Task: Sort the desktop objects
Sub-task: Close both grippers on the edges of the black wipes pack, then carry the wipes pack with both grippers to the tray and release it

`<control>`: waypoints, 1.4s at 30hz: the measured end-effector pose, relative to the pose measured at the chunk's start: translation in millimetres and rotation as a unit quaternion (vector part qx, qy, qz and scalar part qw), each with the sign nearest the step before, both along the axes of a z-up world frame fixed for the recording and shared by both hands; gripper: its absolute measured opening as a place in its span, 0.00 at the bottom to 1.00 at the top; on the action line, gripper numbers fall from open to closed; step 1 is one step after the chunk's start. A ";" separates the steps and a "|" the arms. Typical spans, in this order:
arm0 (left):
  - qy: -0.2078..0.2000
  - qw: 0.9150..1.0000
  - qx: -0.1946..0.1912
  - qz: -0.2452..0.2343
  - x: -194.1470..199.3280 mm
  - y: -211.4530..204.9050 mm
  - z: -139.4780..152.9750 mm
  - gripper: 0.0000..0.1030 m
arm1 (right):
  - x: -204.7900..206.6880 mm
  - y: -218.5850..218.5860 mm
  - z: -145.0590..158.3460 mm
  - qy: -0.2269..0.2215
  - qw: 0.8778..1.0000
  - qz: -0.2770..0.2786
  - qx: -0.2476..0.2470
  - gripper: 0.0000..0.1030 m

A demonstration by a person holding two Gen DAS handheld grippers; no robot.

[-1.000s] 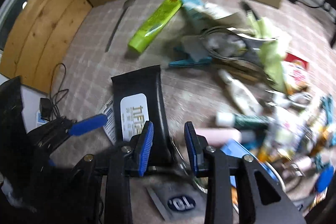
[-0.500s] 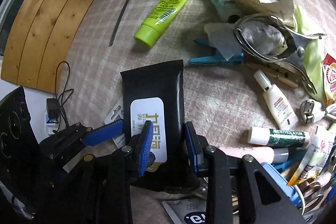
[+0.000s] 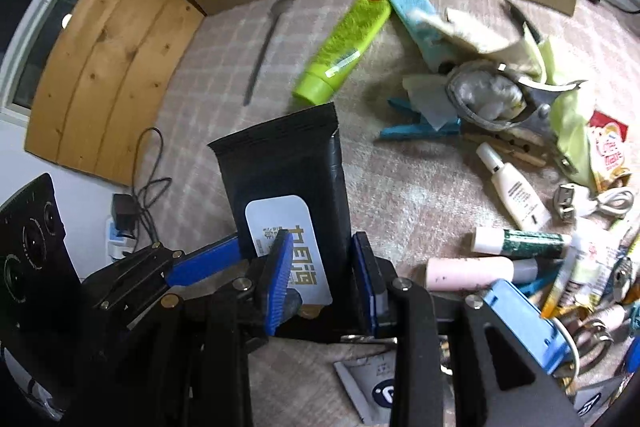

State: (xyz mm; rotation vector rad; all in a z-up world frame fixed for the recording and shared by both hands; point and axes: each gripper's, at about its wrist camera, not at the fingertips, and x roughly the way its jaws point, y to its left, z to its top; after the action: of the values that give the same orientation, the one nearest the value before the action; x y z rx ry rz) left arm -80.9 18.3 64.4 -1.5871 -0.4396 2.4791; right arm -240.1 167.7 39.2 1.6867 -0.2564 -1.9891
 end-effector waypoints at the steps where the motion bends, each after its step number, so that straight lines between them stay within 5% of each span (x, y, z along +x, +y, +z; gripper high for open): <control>1: 0.005 1.000 -0.003 0.000 0.8 0.9 4.3 0.45 | 2.0 0.9 6.5 0.006 1.000 -0.001 -0.003 0.30; 18: 0.081 0.995 -0.023 -0.047 22.3 79.0 88.6 0.45 | 52.6 91.0 97.4 0.080 0.995 -0.055 -0.018 0.30; 26: 0.095 0.988 -0.005 -0.126 33.0 179.5 101.1 0.45 | 103.8 200.5 114.8 0.091 0.988 -0.126 0.002 0.30; 42: 0.069 0.955 0.024 -0.288 65.3 395.4 87.9 0.45 | 214.4 416.1 101.3 0.061 0.958 -0.277 0.040 0.30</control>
State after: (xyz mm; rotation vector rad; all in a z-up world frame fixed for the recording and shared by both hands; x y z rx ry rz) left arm -15.6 413.7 152.3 -1.2758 -0.0032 2.0870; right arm -25.7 583.8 140.5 1.6550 -0.6720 -2.5237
